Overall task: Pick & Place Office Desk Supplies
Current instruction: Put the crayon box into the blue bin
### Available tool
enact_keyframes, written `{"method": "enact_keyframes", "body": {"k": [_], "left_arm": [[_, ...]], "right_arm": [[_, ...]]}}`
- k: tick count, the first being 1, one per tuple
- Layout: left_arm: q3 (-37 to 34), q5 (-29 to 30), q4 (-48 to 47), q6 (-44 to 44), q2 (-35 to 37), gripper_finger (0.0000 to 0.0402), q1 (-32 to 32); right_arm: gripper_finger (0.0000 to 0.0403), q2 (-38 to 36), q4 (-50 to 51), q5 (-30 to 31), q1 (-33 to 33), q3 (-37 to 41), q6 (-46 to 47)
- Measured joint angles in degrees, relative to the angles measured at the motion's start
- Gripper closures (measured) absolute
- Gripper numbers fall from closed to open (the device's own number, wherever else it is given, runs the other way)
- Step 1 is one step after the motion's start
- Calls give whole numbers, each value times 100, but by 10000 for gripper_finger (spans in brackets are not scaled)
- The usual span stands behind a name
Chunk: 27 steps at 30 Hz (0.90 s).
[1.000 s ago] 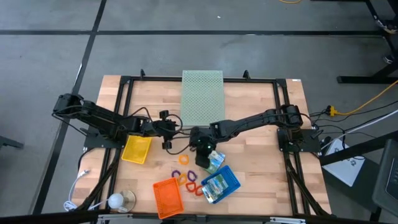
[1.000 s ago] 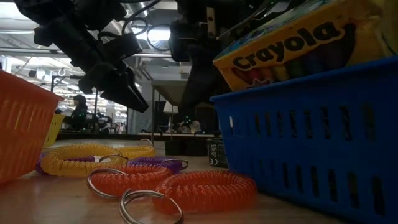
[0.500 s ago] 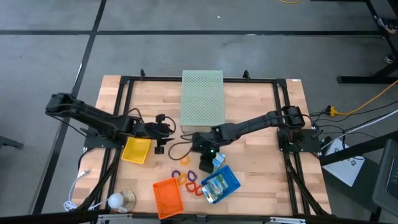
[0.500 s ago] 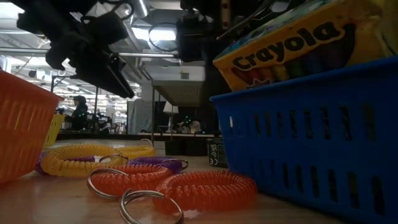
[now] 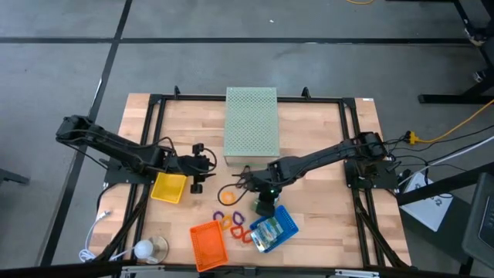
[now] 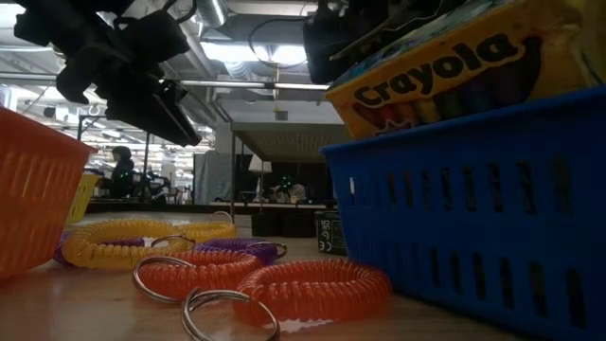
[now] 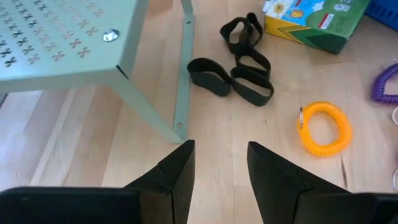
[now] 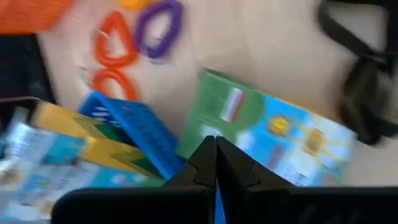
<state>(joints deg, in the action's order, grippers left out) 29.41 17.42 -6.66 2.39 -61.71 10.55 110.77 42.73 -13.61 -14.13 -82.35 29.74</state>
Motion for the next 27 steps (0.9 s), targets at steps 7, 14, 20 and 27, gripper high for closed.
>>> {"method": "enact_keyframes", "body": {"k": [7,14,20,27], "left_arm": [[0,316,-2,-6,35,258,2],[0,317,2,-18,294,258,22],[-1,546,-10,-231,591,258,276],[-2,872,303,-736,1241,258,424]], "right_arm": [[398,-426,477,572,4,2,-13],[398,-1167,536,889,-256,0,-21],[398,-2338,329,1308,-709,824,85],[398,-4344,-1072,2093,-995,3346,955]]}}
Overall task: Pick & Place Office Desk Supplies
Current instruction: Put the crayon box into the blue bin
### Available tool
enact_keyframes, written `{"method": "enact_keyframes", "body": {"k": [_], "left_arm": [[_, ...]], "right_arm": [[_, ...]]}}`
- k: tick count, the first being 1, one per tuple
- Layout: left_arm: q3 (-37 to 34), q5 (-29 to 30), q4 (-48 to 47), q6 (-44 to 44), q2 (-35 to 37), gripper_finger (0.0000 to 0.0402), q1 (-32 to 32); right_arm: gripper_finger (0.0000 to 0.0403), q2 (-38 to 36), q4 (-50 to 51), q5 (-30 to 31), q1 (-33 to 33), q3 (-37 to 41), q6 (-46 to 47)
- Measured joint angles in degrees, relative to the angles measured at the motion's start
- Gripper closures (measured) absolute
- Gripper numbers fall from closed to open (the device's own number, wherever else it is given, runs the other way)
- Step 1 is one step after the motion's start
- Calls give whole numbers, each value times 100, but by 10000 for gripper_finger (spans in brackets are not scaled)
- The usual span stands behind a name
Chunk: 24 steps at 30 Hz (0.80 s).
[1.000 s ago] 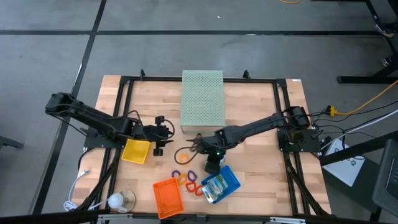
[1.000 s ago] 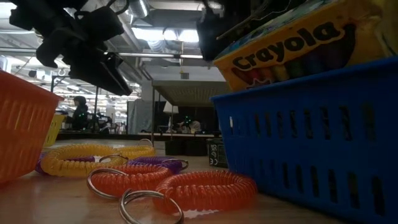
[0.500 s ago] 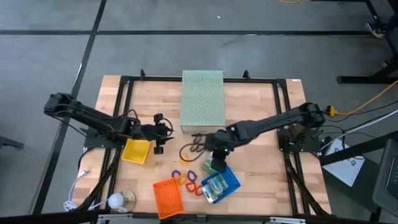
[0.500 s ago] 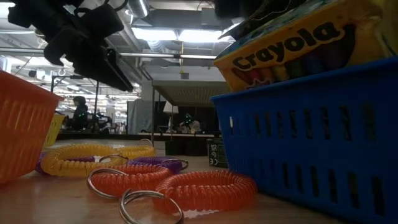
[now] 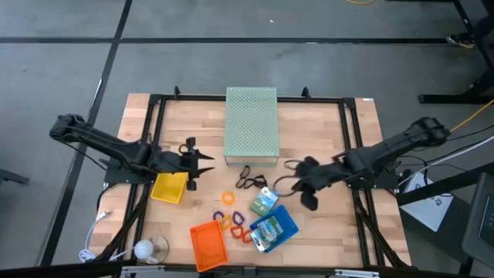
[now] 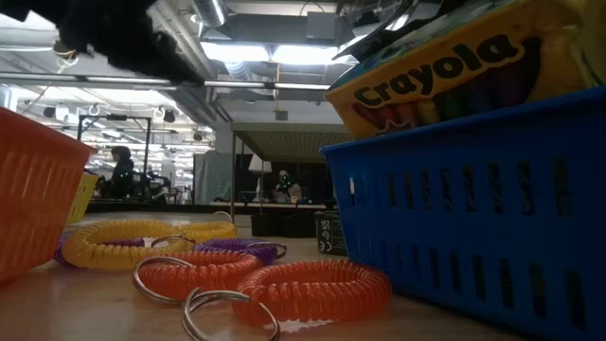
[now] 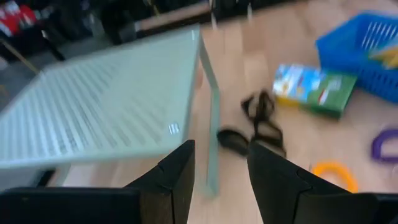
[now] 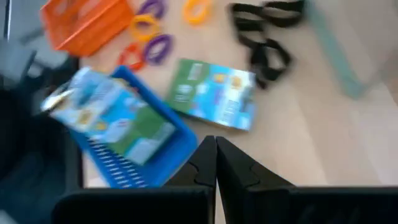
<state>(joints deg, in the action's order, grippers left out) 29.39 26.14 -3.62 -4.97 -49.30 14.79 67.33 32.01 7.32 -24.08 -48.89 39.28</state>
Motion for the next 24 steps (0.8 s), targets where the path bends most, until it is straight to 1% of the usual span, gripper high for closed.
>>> {"method": "enact_keyframes", "body": {"k": [2,4,6,9,12,15,20,22,24], "left_arm": [[0,-37,63,-116,170,258,-81],[0,-220,78,-116,275,258,-224],[0,-491,53,-16,312,258,-437],[-54,-803,117,183,237,258,-782],[-479,-939,638,347,175,258,-1146],[-1093,-1064,1370,519,180,258,-1491],[-2007,-1776,2668,860,197,258,-2000],[-2161,-1934,2780,948,200,258,-2141],[-2168,-2013,2664,967,197,258,-2236]], "right_arm": [[398,-502,-594,180,28,761,354],[398,-862,-1270,200,124,1435,671],[398,-1075,-1893,246,174,2002,1022],[398,-1091,-2675,301,239,2565,1481],[395,-928,-2899,325,284,2761,1641],[381,-769,-2959,314,331,2776,1500],[347,-590,-3277,142,484,2776,1413],[330,-480,-3399,102,521,2774,1398],[315,-321,-3506,81,570,2774,1384]]}}
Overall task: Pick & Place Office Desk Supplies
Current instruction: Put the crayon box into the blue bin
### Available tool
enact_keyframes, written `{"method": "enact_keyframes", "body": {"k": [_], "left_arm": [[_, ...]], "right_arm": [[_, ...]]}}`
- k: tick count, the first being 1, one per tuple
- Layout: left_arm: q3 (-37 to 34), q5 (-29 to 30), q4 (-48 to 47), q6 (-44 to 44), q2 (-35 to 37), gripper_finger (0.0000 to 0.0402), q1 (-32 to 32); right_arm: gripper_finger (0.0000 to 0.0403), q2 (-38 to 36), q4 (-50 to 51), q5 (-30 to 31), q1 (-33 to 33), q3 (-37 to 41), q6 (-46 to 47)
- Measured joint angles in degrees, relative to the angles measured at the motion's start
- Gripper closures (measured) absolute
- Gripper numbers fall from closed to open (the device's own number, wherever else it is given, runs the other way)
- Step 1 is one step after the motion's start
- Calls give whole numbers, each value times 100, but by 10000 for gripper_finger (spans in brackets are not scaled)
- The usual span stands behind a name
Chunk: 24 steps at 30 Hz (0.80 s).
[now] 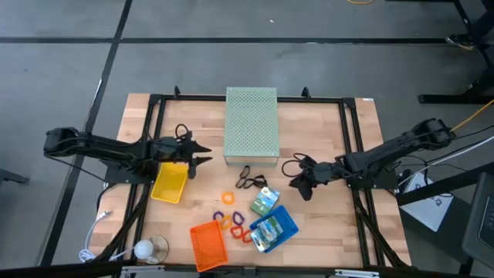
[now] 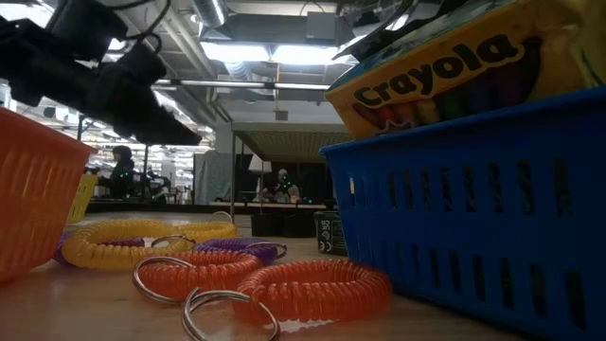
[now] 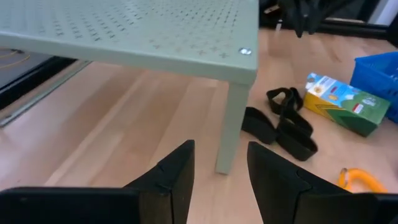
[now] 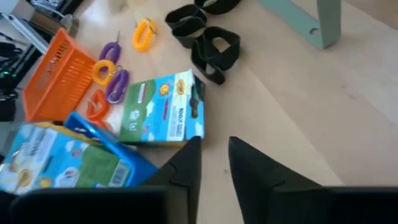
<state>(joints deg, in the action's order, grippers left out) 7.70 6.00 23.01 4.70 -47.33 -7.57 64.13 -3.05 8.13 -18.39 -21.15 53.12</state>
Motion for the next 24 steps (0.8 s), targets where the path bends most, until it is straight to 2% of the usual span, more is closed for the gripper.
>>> {"method": "enact_keyframes", "body": {"k": [5,12,24], "left_arm": [[2,-16,-56,-40,0,258,-44],[2,-31,-53,-85,0,258,-42],[2,-134,-250,-47,-2,258,-42]], "right_arm": [[283,712,-568,-298,209,0,-49],[274,1935,-2074,-1377,615,-23,-260],[274,2880,-2180,-2098,901,-657,-676]]}}
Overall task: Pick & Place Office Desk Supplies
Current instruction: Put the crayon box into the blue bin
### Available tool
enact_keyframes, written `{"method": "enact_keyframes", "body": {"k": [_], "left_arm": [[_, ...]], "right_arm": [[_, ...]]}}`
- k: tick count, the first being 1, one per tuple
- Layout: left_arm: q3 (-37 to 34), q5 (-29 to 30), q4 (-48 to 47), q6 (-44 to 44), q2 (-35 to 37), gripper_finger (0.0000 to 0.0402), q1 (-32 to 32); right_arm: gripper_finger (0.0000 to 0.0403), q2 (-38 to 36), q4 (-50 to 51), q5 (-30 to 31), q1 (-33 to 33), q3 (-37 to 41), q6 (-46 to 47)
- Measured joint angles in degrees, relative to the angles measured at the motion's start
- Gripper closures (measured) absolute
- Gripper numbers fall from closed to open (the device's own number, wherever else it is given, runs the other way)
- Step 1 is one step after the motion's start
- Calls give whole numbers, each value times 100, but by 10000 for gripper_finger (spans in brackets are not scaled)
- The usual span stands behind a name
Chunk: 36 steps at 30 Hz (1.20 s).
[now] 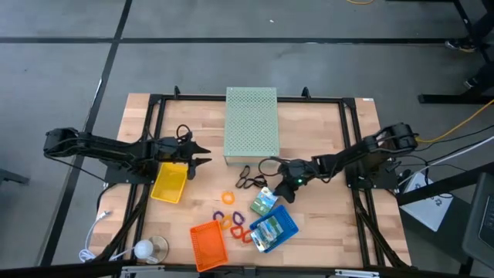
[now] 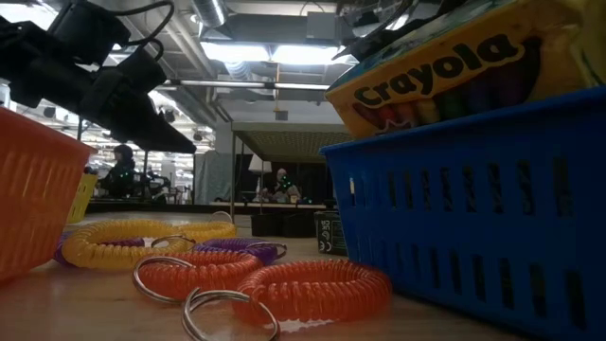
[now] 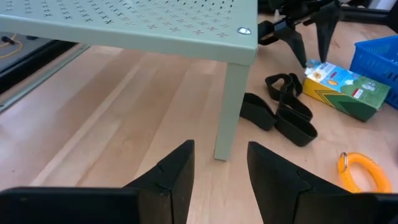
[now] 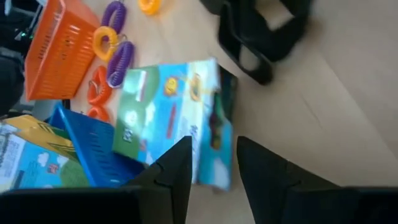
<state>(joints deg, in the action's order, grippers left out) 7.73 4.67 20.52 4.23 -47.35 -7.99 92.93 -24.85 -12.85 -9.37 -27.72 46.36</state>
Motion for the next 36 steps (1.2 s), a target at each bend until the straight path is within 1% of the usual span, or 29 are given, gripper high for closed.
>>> {"method": "enact_keyframes", "body": {"k": [3,6,9,13,14,24,30,36], "left_arm": [[0,-22,2,40,0,258,0],[0,-24,-1,55,0,258,0],[0,-24,-14,92,0,258,0],[0,-30,-18,100,0,258,0],[0,-31,-18,101,0,258,0],[0,-31,-13,111,0,258,0],[0,-31,48,105,0,258,0],[0,-28,65,13,0,258,0]], "right_arm": [[282,138,18,-82,0,-199,-175],[300,241,34,-191,-1,-359,-287],[332,246,56,-210,-1,-413,-355],[389,246,83,-242,3,-414,-359],[394,246,87,-278,4,-414,-375],[400,136,129,-503,26,-414,-530],[401,-433,361,-366,126,-414,-656],[401,-1302,814,-179,139,-414,-673]]}}
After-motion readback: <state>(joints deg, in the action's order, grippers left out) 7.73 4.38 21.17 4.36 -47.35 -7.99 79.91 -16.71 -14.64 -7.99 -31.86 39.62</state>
